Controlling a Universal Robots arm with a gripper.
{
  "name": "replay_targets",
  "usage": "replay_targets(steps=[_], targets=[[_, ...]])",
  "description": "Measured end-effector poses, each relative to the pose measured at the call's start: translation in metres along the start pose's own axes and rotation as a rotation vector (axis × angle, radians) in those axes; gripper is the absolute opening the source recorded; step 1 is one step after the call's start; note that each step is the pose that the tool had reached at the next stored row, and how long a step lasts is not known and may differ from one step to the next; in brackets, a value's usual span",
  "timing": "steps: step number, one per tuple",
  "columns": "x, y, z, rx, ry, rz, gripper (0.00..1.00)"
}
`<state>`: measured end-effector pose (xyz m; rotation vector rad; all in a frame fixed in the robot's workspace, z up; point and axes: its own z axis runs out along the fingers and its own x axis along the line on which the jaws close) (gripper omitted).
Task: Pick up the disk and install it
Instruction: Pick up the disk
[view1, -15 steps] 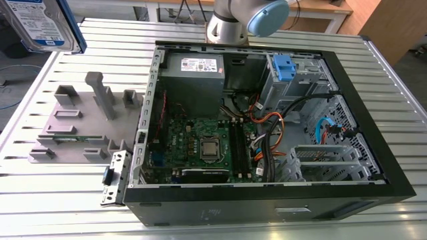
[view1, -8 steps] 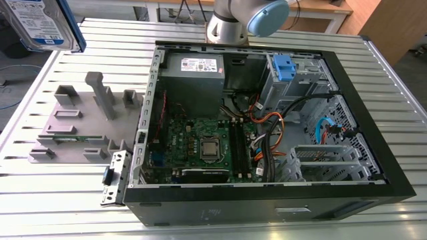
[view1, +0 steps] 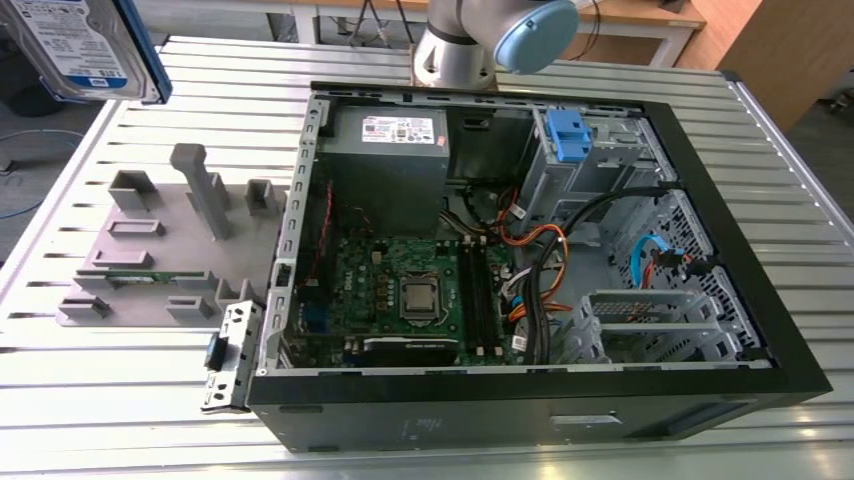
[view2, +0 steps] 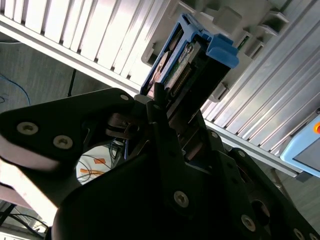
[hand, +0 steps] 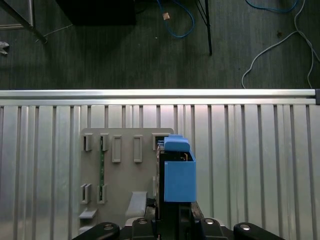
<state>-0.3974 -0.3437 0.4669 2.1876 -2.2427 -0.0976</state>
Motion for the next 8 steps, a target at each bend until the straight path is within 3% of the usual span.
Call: replay_targets(steps=[8], targets=[[-0.0002,0.0002,-0.004,0.0001,-0.0001,0.0,0.35]])
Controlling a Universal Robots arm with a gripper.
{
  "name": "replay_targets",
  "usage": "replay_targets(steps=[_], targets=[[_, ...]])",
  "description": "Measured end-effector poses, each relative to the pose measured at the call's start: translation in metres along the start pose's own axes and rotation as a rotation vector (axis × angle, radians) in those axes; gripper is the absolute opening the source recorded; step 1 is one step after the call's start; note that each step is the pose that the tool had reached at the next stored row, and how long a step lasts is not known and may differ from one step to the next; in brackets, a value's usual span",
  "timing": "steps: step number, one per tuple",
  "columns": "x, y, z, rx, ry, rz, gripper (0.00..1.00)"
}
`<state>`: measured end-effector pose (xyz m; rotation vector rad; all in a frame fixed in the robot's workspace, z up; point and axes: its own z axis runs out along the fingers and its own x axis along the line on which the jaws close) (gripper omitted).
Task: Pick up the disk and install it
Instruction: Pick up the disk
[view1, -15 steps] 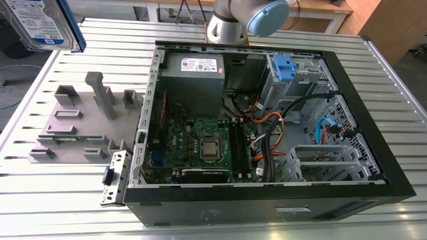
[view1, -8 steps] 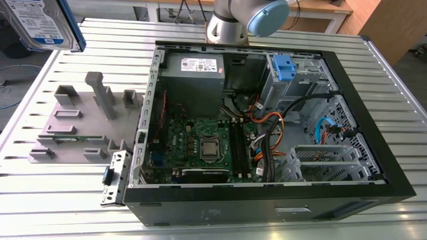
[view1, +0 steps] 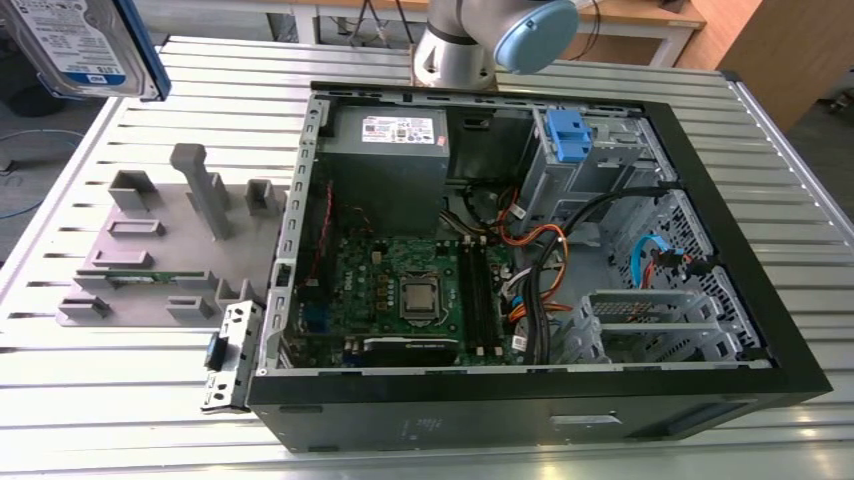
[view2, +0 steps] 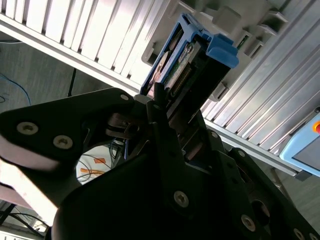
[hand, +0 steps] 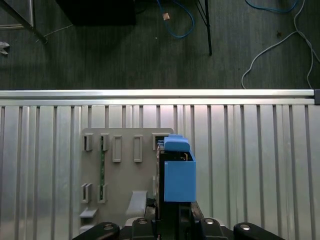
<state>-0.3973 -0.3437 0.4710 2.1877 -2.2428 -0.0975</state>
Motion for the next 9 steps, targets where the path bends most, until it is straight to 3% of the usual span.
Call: replay_targets(steps=[9], targets=[[-0.0003,0.0004,-0.0071,-0.0001,0.0,0.0,0.35]])
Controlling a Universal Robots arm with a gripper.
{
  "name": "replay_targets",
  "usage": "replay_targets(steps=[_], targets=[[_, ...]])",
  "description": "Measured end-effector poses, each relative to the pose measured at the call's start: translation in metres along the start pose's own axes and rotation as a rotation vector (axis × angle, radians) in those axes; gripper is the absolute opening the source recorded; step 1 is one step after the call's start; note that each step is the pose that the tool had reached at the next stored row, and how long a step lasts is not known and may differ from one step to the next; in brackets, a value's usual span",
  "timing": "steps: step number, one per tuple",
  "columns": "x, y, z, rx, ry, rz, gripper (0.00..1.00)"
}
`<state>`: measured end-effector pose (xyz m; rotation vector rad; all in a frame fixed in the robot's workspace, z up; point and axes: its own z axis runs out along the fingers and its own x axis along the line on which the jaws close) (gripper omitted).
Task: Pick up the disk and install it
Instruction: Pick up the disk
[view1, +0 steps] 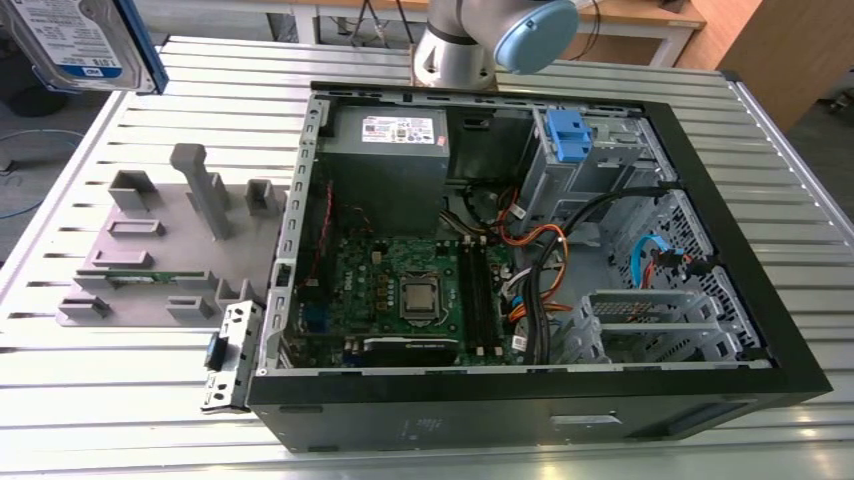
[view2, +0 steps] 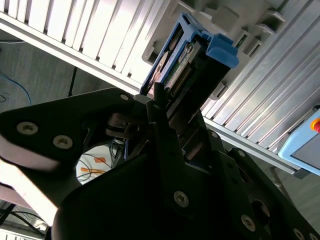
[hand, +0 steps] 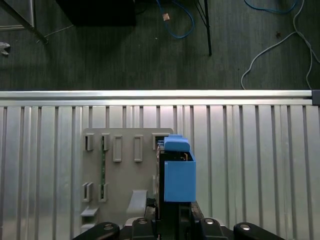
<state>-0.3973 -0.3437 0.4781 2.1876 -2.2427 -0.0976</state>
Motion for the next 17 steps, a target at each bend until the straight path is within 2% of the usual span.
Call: replay_targets(steps=[17], targets=[[-0.0006,0.0007,-0.0147,0.0001,0.0,0.0,0.35]])
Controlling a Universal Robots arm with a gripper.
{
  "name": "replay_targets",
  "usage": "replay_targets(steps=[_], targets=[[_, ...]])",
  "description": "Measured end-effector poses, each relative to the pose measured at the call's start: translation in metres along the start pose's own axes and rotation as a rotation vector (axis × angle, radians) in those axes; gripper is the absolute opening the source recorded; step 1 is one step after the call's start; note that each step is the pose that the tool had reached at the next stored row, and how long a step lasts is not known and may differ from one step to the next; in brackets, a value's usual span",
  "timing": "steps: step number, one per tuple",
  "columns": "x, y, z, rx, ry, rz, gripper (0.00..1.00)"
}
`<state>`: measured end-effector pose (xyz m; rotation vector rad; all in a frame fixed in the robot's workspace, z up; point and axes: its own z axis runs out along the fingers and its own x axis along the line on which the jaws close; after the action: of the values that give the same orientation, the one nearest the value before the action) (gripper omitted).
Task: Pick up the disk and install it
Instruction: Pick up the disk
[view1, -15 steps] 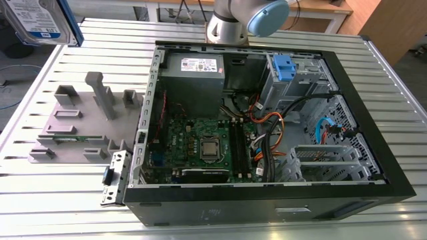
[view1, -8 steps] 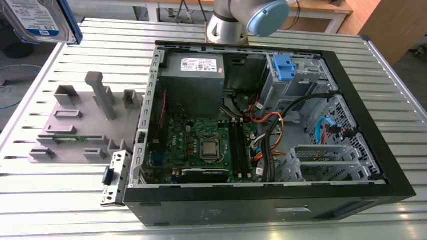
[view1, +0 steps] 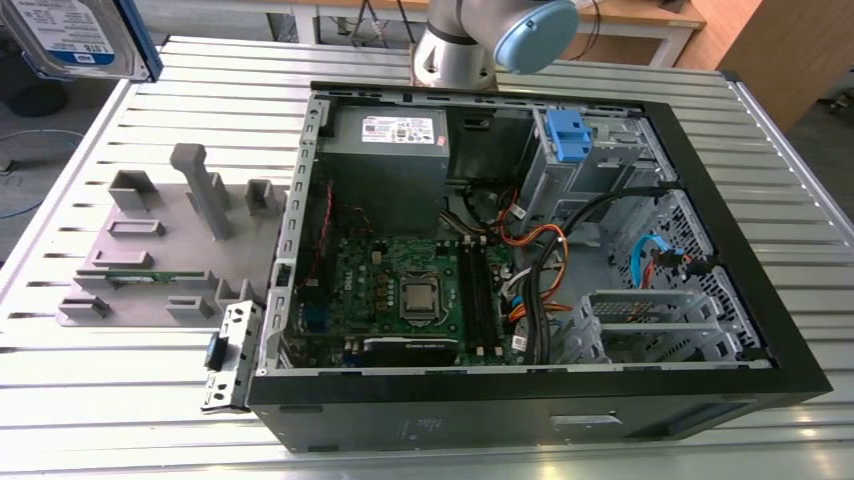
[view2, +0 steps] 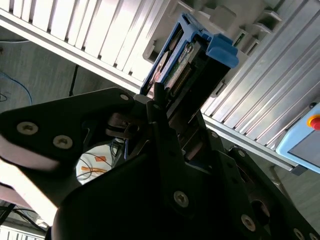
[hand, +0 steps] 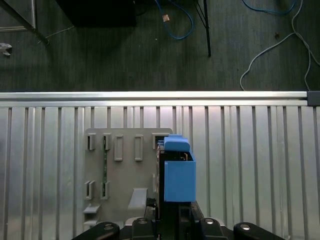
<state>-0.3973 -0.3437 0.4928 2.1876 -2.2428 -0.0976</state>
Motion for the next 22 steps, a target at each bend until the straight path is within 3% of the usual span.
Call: replay_targets(steps=[22], targets=[[-0.0006,0.0008,-0.0163,0.0,0.0,0.0,0.35]])
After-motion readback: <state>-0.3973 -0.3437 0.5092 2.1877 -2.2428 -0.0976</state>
